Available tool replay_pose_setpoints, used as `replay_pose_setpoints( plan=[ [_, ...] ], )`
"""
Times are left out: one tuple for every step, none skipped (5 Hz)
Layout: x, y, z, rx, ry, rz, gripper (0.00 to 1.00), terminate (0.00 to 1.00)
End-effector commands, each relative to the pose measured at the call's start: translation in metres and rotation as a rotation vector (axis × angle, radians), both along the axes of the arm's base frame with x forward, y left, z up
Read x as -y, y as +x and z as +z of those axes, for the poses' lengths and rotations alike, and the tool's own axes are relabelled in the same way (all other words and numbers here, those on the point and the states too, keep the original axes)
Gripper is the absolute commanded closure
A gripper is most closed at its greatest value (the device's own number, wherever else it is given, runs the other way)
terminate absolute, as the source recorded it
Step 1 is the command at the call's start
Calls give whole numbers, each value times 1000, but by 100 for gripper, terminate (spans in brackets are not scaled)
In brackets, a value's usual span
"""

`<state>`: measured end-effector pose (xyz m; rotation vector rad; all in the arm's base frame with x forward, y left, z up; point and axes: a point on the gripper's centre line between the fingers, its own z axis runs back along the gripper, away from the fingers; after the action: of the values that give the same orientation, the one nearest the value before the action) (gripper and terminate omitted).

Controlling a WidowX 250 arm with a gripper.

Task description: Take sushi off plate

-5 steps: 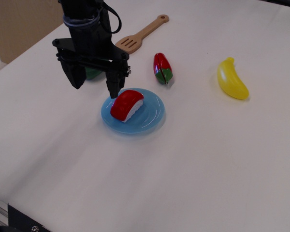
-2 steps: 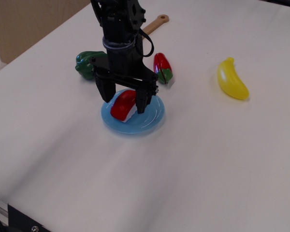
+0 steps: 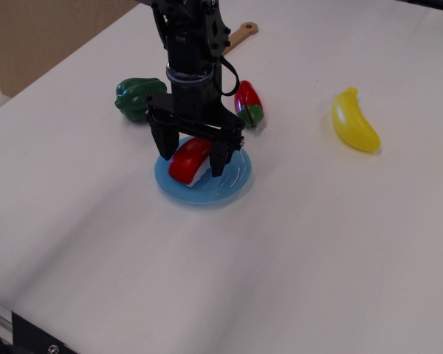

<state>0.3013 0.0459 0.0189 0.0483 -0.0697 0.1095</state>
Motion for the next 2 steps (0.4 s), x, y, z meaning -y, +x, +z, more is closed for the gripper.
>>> replay_pose_setpoints(
  plan=[
    [-4,8,18,62,13,15,100,0],
    [-5,9,32,66,34,25,100,0]
  ],
)
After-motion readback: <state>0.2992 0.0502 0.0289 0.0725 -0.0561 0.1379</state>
